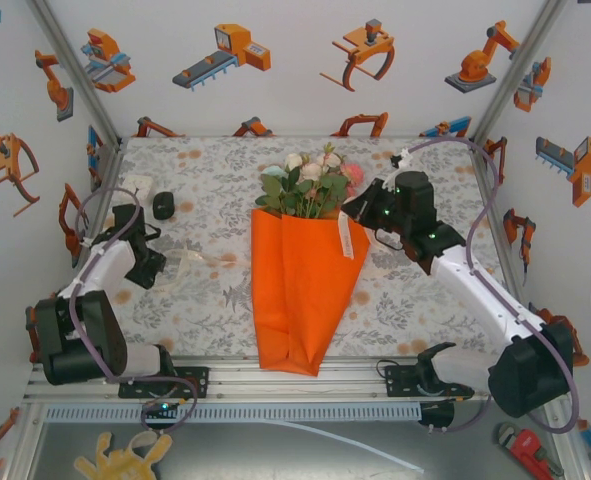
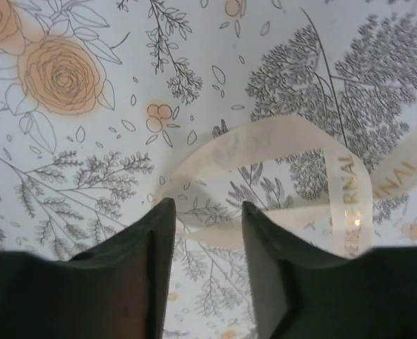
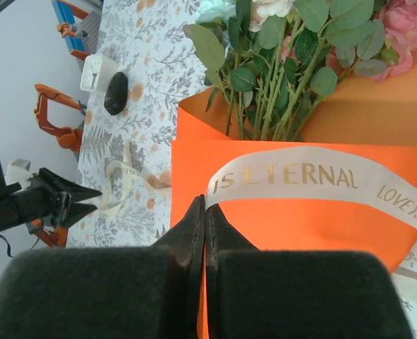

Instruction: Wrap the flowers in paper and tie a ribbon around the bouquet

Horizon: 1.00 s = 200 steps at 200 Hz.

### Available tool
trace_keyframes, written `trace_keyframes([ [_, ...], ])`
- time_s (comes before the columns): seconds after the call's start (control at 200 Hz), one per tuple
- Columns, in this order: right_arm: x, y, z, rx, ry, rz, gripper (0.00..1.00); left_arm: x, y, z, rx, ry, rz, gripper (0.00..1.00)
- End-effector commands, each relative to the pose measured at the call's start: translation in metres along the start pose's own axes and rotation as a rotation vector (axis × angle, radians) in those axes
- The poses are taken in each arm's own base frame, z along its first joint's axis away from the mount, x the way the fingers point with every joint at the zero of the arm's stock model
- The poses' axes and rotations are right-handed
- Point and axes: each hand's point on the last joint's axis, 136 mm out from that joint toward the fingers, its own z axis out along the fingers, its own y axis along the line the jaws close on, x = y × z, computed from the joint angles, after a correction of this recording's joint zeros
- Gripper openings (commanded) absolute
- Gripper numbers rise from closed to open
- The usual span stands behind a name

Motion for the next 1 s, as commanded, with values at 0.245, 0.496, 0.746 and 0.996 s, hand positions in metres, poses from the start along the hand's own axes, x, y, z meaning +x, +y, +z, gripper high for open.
trace_keyframes([
  [0.245,-0.011,0.006,-0.007,-0.002,-0.038,-0.011,0.00,0.027,0.026,0.011,-0.092,0.094,-0.037,0.66],
  [0.496,-0.015,0.004,-0.008,0.016,-0.048,-0.019,0.00,0.038,0.027,0.027,-0.113,0.129,-0.082,0.51],
  [0.746,-0.021,0.006,-0.016,0.036,-0.064,-0.034,0.00,0.001,-0.001,-0.011,0.032,0.034,-0.017,0.00],
  [0.996,-0.025,0.039,-0.038,-0.091,-0.064,-0.056,0.00,0.033,-0.147,-0.202,0.775,-0.260,0.855,0.00],
])
